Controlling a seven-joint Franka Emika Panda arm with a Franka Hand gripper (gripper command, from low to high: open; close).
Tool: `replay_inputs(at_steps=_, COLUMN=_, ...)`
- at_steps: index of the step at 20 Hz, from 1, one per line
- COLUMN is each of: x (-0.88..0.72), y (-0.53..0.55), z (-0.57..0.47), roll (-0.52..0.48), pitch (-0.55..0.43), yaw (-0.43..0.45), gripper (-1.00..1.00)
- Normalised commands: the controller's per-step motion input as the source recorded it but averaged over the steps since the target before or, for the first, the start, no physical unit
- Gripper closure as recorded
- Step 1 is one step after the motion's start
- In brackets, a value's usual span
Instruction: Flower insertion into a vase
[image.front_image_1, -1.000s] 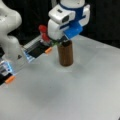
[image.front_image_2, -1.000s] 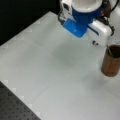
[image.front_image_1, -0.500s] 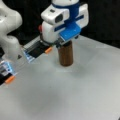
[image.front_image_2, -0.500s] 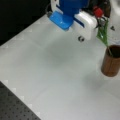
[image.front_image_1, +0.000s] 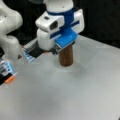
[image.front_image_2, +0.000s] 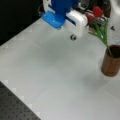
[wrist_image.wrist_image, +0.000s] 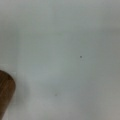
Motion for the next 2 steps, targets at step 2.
replay_inputs(at_steps=2, x=-0.11, y=-0.13, z=-0.20, roll=-0.002, pitch=-0.168, yaw=0.160, gripper=-1.00)
